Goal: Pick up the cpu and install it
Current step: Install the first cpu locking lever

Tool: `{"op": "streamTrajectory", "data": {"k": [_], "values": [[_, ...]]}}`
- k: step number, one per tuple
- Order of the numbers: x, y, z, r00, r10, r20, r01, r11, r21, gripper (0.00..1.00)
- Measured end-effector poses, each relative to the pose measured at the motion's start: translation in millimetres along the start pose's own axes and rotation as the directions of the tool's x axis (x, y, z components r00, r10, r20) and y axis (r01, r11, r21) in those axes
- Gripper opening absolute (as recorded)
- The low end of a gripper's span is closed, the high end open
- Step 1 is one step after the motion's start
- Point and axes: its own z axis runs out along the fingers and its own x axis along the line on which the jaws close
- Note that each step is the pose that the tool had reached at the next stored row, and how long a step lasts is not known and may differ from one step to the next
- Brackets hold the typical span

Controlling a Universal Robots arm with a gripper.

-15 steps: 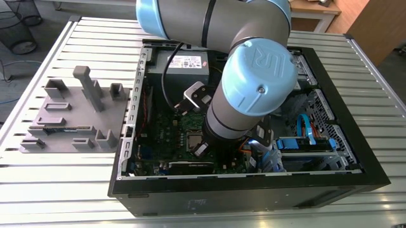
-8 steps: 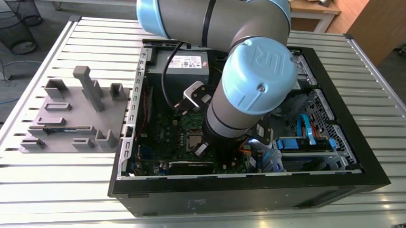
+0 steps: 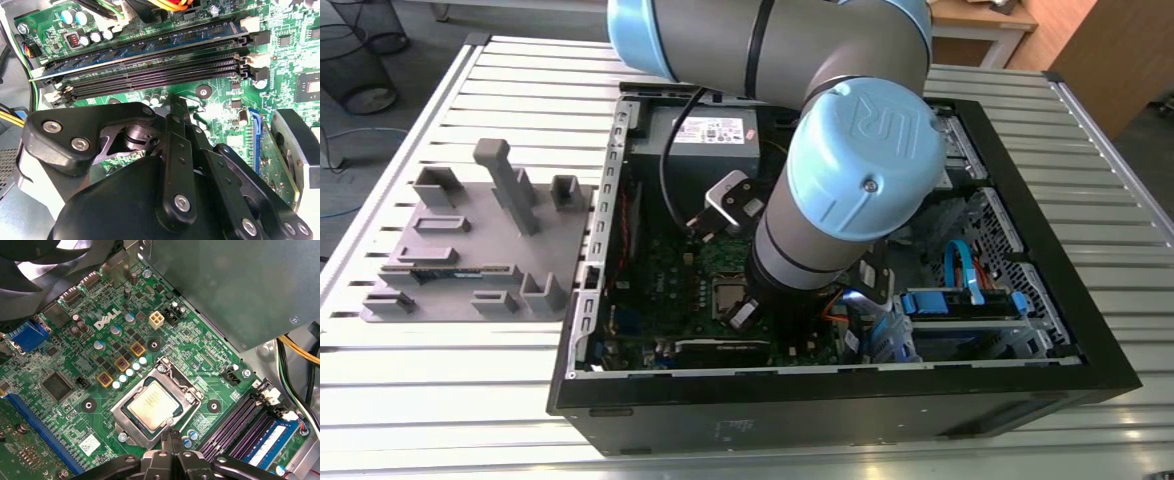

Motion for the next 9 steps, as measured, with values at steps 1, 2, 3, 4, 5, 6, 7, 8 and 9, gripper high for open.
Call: {"op": "streamTrajectory", "data": {"k": [1, 2, 3, 4, 5, 6, 7, 8, 9], "values": [[0.0, 0.0, 0.0, 1.0, -0.001, -0.0002, 0.001, 1.0, -0.0002, 0.11], [0.0, 0.0, 0.0, 1.0, -0.004, -0.0008, 0.004, 1.0, -0.0004, 0.11], [-0.1, 0.0, 0.0, 1.0, -0.007, -0.0015, 0.007, 1.0, -0.0009, 0.11], [-0.1, 0.0, 0.0, 0.9999, -0.012, -0.0023, 0.012, 0.9999, -0.0014, 0.11], [-0.1, 0.0, -0.1, 0.9999, -0.016, -0.0031, 0.016, 0.9999, -0.002, 0.11], [-0.1, 0.0, -0.1, 0.9998, -0.02, -0.0036, 0.02, 0.9998, -0.0026, 0.11], [-0.1, 0.0, 0.0, 0.9998, -0.022, -0.0038, 0.022, 0.9998, -0.0029, 0.11], [-0.1, 0.0, -0.1, 0.9998, -0.022, -0.0038, 0.022, 0.9998, -0.003, 0.11], [-0.1, 0.0, 0.0, 0.9998, -0.022, -0.0037, 0.022, 0.9998, -0.0031, 0.11]]}}
